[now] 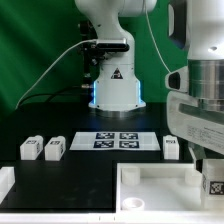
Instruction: Assemble one leg
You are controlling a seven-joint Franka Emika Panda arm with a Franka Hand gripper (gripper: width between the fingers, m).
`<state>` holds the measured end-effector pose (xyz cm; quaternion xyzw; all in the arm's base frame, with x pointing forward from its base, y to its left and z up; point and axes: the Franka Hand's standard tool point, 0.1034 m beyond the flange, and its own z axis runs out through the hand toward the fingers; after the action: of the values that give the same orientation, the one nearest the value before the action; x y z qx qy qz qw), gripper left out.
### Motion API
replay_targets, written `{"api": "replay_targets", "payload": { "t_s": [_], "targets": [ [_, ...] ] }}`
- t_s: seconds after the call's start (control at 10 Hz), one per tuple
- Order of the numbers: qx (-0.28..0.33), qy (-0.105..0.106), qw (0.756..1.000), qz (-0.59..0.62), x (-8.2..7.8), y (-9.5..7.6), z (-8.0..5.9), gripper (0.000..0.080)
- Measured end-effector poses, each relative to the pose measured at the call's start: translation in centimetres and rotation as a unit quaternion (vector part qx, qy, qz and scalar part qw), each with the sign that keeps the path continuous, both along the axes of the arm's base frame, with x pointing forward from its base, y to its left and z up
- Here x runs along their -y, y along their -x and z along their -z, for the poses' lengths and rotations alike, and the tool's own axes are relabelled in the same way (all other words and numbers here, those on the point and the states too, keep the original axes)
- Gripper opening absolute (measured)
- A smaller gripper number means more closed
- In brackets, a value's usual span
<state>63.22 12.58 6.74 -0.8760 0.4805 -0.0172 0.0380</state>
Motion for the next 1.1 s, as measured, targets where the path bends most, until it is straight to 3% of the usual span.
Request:
{"api": "replay_targets", "payload": {
  "t_s": [0.2,0.5,0.8,1.0,1.1],
  "targets": [
    [0.006,0.03,0.981,-0.191,0.22,0.01,0.0,0.0649],
    [0.011,0.05,0.911,-0.408,0.21,-0.01,0.0,0.0649],
    [0.011,0.047,0.929,-0.367,0.25,-0.02,0.01,0.0621],
    [0.006,0.041,0.964,-0.261,0.51,-0.09,-0.02,0.0289],
    [0.003,0.039,0.977,-0.209,0.81,-0.17,-0.03,0.0289]
  ]
}}
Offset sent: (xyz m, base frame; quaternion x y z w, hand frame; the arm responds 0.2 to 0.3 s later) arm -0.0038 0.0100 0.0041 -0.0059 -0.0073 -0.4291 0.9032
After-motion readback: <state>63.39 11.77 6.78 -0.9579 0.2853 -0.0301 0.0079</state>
